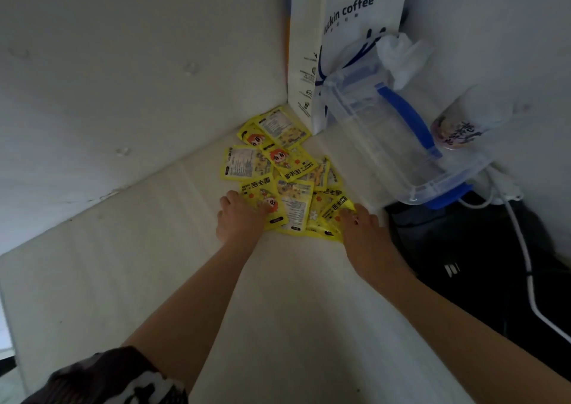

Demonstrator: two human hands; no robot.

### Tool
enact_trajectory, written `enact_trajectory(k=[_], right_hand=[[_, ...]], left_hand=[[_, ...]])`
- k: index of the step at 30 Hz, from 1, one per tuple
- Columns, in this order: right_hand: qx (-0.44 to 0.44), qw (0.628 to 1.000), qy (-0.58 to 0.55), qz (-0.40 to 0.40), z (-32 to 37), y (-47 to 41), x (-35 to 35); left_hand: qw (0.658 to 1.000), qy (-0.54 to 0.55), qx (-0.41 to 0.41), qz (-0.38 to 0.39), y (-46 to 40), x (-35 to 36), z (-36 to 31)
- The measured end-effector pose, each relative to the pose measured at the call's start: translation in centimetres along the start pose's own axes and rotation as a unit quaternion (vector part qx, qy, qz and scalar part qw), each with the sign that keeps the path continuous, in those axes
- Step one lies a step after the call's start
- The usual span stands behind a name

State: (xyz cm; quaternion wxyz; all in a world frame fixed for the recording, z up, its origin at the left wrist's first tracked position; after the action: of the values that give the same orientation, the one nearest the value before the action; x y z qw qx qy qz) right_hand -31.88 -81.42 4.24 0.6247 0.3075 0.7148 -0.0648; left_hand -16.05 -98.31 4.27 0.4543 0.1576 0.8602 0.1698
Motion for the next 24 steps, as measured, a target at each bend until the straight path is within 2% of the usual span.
enact_trajectory(k=[10, 13, 16, 19, 21, 24], right_hand=[[0.019, 0.998, -0.05, -0.026, -0.8, -1.2, 1.3], [0.041, 0.997, -0.069, -0.01, -0.7, -0.9, 0.8], [0.077, 0.988, -0.129, 0.038, -0.7, -0.8, 0.3], [0.094, 0.979, -0.179, 0.038, -0.7, -0.2, -0.4], [0.101, 0.961, -0.254, 0.042, -0.8, 0.4, -0.6], [0.135, 0.906, -0.394, 0.074, -1.2, 0.6, -0.4]], left_hand=[[0.999, -0.019, 0.015, 0.04, -0.1, -0.5, 1.5], [0.999, -0.014, 0.011, 0.051, -0.1, -1.2, 2.2], [0.998, -0.015, 0.014, 0.06, -0.1, -1.7, 2.7], [0.998, -0.016, 0.021, 0.065, 0.0, -2.2, 3.2], [0.998, 0.007, 0.027, 0.065, 0.0, -2.5, 3.4], [0.993, 0.088, 0.01, 0.078, 0.1, -2.9, 3.7]])
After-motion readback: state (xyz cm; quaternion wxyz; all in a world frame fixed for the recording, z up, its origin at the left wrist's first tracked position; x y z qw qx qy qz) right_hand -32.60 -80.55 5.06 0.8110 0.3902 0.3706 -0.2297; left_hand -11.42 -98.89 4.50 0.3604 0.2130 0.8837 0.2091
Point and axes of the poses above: each hand's wrist, its own y-axis away from the middle knuckle, its own x-axis out of the palm, z = x × y, the point moved 1 cm from there along -y, towards the middle knuckle, and after that the axes turned 8 degrees about y, right-handed, at the moved point
